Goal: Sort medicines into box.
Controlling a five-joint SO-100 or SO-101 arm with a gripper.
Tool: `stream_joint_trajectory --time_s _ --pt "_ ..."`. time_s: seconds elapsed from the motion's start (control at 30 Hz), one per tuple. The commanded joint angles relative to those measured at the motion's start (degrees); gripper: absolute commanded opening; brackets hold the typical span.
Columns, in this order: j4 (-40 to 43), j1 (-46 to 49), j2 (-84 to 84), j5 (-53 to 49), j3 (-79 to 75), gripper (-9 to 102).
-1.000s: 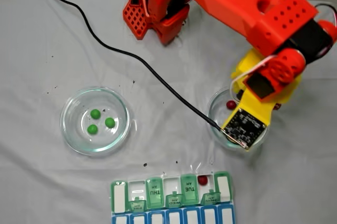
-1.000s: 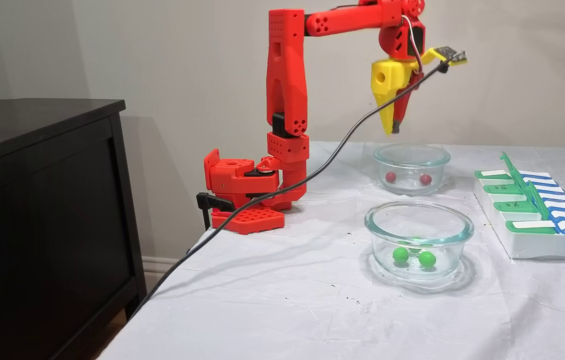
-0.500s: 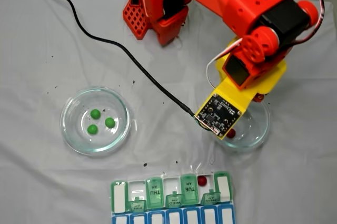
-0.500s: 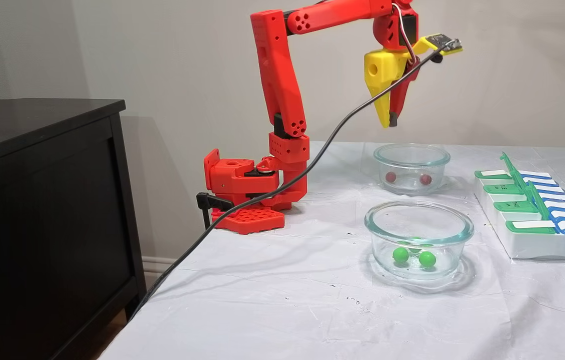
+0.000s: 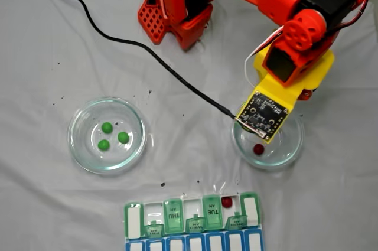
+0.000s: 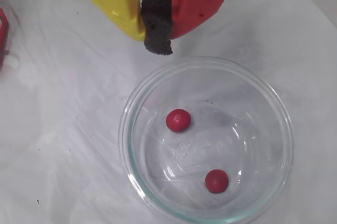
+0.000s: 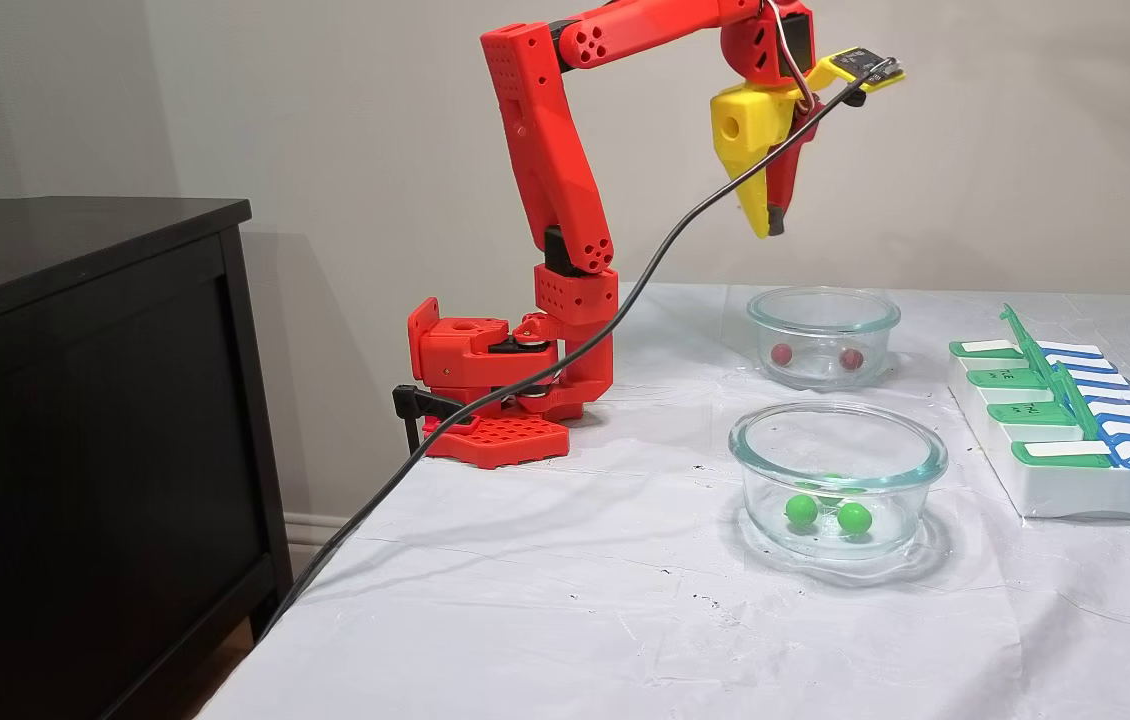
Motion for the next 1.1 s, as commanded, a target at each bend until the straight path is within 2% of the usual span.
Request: stream_joint_trajectory --time_s 0.0,0.17,0.4,0.57,0.77,1.07 --pt "-1.7 -1.4 3.2 0.0 0.3 0" --pt "-6.8 -2.0 4.4 -1.1 5.0 0" --pt "-12.0 2.3 1.8 -6.3 7.3 0" --pt "-12.3 4.7 1.0 -10.9 7.4 0" --pt "-13.0 3.4 0.7 -13.9 10.8 0" --pt "-15.1 2.4 -0.5 -15.9 13.8 5"
